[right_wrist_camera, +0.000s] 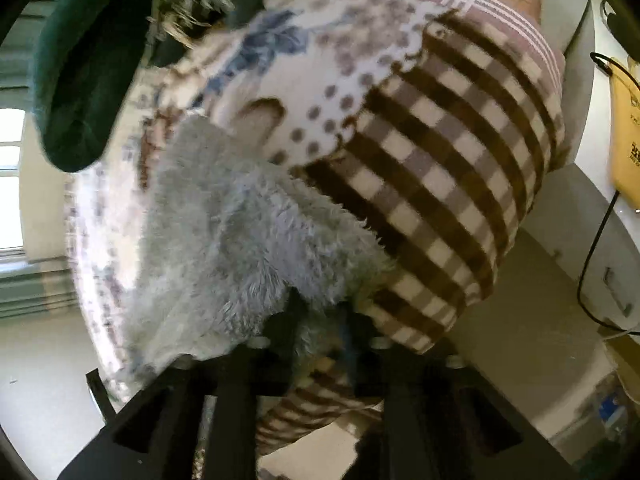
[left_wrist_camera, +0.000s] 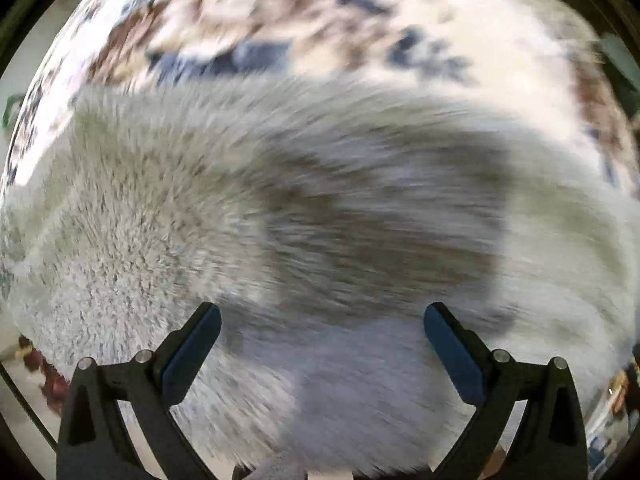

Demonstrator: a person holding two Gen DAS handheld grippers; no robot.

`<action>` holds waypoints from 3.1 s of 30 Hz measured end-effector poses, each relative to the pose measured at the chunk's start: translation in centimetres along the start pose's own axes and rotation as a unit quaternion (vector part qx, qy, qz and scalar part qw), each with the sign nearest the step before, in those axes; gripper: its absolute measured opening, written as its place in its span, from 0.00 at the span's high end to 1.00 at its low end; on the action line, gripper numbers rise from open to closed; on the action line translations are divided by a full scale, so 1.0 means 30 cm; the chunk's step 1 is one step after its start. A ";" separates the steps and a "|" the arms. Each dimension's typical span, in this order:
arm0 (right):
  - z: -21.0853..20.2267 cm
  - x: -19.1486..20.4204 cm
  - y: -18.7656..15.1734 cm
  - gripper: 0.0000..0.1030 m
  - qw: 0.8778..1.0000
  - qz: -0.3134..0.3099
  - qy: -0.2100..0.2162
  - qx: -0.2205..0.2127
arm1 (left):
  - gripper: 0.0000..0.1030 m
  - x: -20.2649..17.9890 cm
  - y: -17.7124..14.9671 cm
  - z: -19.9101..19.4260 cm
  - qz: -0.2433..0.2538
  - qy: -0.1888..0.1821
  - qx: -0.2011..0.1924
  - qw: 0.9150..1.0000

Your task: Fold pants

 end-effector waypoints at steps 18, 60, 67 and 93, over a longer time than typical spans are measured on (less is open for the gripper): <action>0.280 0.024 0.016 0.34 0.966 0.072 0.246 0.008 | 0.00 -0.097 0.089 0.216 0.006 -0.042 0.045 0.998; 0.336 -0.060 -0.268 0.31 0.966 0.092 0.240 -0.002 | 0.00 -0.196 -0.012 0.272 -0.015 -0.022 0.064 0.998; 0.343 0.024 -0.180 0.13 0.953 0.096 0.288 -0.013 | 0.00 -0.202 0.005 0.289 -0.014 -0.023 0.069 0.997; 0.266 0.197 -0.030 0.80 0.966 0.063 0.238 -0.074 | 0.00 -0.205 -0.039 0.204 0.012 -0.011 0.048 0.999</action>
Point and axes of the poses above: each gripper's, at about its wrist camera, not at the fingertips, and z roughly the way its jaws point, x to its left, y to its top, the point moved 3 cm from there along z, roughly the way its jaws point, and after that the axes turned 10 degrees about -y, right-handed, at the moved point
